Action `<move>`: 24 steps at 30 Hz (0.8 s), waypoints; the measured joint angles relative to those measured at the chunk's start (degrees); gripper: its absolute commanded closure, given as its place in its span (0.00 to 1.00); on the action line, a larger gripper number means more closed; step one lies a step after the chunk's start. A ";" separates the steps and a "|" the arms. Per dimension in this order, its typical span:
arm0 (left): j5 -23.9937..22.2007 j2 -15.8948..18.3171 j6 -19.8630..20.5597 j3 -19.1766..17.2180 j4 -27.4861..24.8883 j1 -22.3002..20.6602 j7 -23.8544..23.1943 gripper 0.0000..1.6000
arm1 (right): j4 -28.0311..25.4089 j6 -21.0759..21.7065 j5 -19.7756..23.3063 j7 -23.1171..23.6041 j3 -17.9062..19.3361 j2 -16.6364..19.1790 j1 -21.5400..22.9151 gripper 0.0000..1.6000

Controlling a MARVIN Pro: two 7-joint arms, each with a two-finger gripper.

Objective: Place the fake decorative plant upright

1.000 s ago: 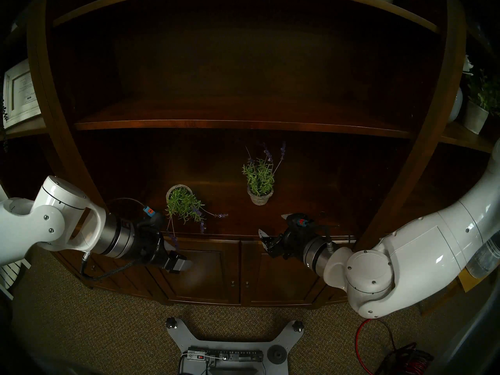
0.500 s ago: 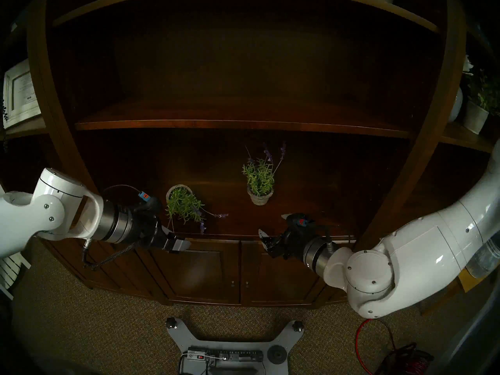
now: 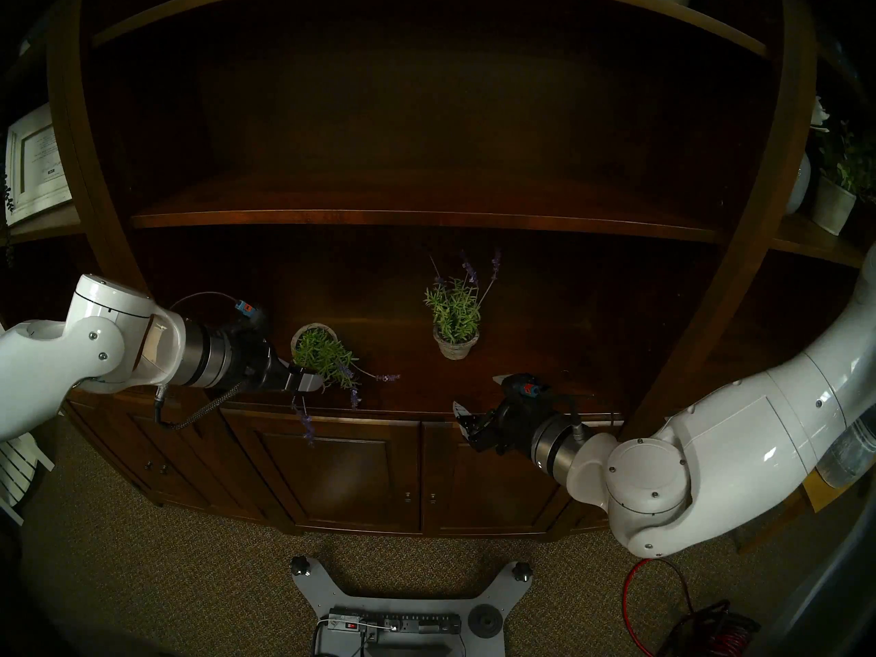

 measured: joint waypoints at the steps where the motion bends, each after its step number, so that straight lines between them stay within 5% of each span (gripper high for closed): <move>1: 0.38 -0.18 0.24 -0.07 0.52 -0.17 -0.46 0.00 | 0.00 0.00 0.00 0.00 0.00 0.00 0.00 0.00; 24: 14.11 -2.69 3.43 -0.30 9.96 -2.91 -12.69 0.00 | 0.00 0.00 0.00 -0.01 0.00 0.00 0.00 0.00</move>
